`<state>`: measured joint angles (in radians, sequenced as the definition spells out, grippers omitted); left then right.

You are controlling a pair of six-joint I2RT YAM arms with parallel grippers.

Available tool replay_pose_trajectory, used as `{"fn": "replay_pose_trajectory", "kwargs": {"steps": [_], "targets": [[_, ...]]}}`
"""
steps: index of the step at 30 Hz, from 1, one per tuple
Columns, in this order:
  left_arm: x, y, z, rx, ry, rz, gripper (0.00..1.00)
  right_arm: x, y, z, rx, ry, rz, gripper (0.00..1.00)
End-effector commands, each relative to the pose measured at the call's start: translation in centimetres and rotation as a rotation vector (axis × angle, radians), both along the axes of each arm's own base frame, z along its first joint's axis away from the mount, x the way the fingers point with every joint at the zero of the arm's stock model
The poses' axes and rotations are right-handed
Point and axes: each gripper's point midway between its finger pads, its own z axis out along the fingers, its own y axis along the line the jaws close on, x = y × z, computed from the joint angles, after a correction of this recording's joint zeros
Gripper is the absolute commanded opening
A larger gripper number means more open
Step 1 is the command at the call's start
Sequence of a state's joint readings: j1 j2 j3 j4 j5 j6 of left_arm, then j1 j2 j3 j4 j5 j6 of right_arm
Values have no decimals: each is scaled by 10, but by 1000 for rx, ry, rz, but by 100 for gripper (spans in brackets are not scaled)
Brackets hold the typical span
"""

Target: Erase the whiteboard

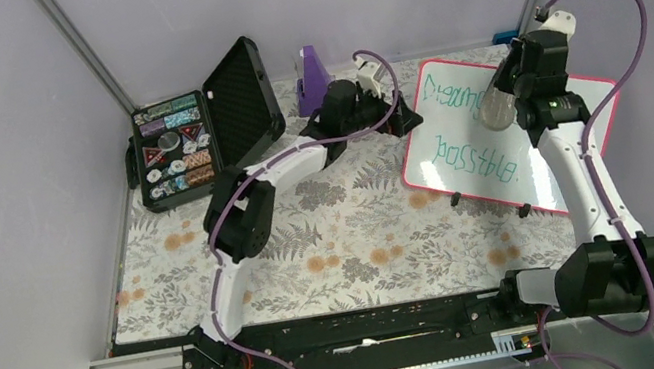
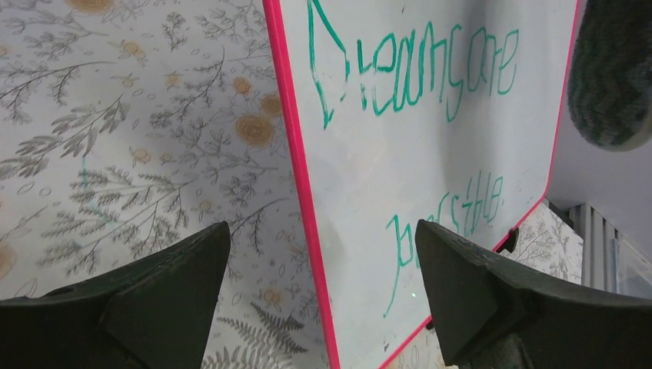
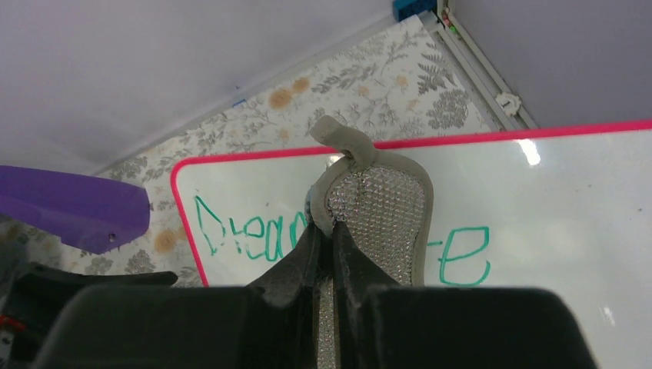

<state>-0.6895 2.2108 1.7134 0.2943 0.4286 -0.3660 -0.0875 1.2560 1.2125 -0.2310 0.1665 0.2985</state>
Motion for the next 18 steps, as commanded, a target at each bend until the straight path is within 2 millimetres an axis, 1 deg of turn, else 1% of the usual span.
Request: {"fn": "replay_pose_trajectory", "kwargs": {"steps": [1, 3, 5, 7, 8, 10, 13, 15, 18], "targets": [[22, -14, 44, -133, -78, -51, 96, 12, 3, 50, -33, -138, 38, 0], [22, -25, 40, -154, -59, -94, 92, 20, 7, 55, -22, -147, 58, 0], [21, -30, 32, -156, -39, -122, 86, 26, 13, 46, -1, -133, 87, 0], [19, -27, 31, -157, -47, -121, 80, 29, 21, 35, 29, -140, 123, 0], [17, -25, 30, -156, -56, -117, 78, 31, 26, 34, 43, -156, 146, 0], [16, -23, 26, -148, -61, -111, 77, 37, 38, 32, 56, -168, 198, 0], [9, -25, 16, -152, -35, -152, 74, 45, 54, 33, -13, -132, 242, 0], [4, -28, 15, -180, -23, -187, 70, 50, 66, 33, -74, -104, 257, 0], [0, -34, 12, -182, -14, -214, 65, 52, 75, 32, -129, -91, 250, 0]]}}
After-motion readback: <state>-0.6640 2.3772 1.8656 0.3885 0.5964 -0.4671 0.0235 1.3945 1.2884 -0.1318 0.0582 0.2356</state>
